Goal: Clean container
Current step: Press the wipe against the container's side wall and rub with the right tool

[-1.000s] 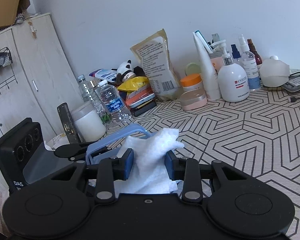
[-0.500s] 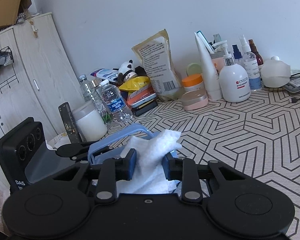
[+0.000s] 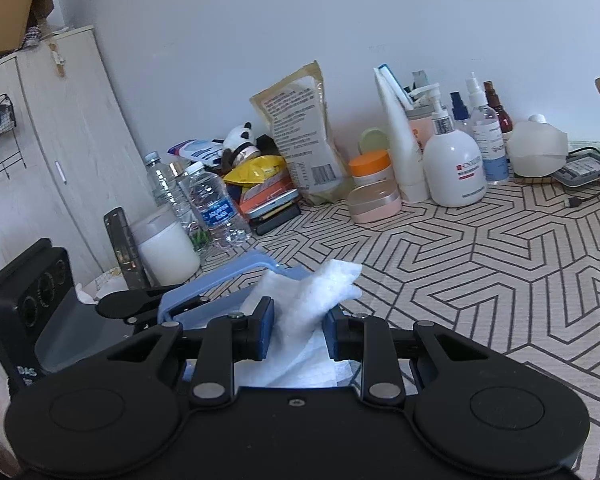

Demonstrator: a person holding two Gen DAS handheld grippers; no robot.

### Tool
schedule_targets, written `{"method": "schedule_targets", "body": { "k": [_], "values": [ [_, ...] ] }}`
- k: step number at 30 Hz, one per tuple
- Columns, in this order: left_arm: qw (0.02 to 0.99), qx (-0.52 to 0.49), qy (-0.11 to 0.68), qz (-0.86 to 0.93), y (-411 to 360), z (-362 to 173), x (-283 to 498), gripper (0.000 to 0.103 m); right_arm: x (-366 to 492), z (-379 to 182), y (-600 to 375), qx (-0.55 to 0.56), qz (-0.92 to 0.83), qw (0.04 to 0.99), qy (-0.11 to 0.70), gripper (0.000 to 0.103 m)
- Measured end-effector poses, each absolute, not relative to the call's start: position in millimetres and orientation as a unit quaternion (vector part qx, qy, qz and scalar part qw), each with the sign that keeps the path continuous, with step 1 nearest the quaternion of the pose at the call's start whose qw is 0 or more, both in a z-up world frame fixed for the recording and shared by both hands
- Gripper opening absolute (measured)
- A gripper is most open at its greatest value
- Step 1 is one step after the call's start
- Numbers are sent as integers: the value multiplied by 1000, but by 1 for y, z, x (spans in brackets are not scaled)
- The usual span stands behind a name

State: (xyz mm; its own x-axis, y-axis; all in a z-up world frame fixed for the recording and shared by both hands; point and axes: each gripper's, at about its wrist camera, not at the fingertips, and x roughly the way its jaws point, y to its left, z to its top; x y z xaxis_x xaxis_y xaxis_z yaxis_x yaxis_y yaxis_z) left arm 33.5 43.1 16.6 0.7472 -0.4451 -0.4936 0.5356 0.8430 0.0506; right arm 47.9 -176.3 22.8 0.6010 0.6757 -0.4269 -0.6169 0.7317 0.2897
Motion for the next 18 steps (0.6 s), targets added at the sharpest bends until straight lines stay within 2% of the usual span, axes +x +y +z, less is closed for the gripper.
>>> {"method": "schedule_targets", "body": {
  "k": [18],
  "values": [
    [929,95,242,-263,43,16,35,73,44,24,-172,48,385,884,262,32]
  ]
}}
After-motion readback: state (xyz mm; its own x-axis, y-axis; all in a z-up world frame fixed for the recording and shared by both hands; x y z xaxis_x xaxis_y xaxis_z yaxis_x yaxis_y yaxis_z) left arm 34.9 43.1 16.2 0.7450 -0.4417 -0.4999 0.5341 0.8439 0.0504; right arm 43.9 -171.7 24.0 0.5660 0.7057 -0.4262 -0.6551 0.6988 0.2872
